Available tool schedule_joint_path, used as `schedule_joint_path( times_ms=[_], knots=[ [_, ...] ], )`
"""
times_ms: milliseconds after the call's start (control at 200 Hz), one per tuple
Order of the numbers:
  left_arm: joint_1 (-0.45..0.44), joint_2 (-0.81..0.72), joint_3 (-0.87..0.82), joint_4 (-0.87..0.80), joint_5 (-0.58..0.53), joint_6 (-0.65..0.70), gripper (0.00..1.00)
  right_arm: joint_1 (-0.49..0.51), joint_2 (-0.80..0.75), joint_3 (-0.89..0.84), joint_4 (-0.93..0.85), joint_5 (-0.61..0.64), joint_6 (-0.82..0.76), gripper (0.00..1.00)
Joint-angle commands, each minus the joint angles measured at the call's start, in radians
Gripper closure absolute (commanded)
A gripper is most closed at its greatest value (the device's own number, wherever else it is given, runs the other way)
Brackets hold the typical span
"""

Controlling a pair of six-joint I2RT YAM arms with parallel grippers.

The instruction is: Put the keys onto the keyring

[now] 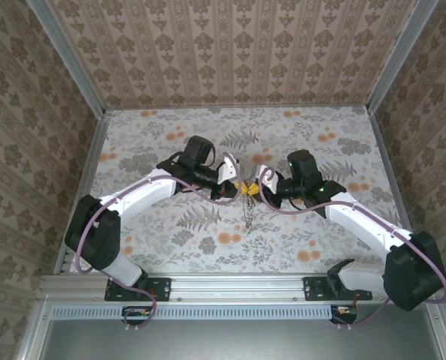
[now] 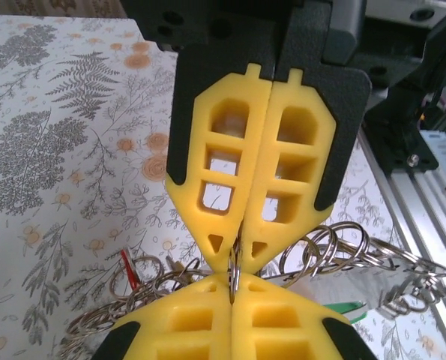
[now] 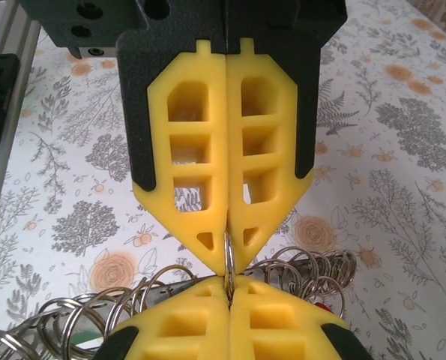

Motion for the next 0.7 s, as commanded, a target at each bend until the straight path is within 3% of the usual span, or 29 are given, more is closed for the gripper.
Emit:
schedule_joint_path(
  times_ms=[0, 420, 550, 695],
  knots=[
    [0.013, -0.041, -0.036, 0.195, 0.101, -0.138, 1.00, -0.007, -0.010, -0.056, 0.156, -0.038, 0.074, 0.92],
    [0.029, -0.066, -0.108, 0.407, 0.154, -0.291, 1.00, -0.013, 0.049, -0.168, 0.525, -0.077, 0.304, 0.81],
    [0.032, -0.082, -0.113, 0.373, 0.118, -0.264, 1.00, -0.015, 0.013, -0.164, 0.477, -0.046, 0.279, 0.77],
    [0.032, -0.092, -0.095, 0.262, 0.066, -0.184, 1.00, -0.015, -0.062, -0.128, 0.304, 0.011, 0.185, 0.69]
  ],
)
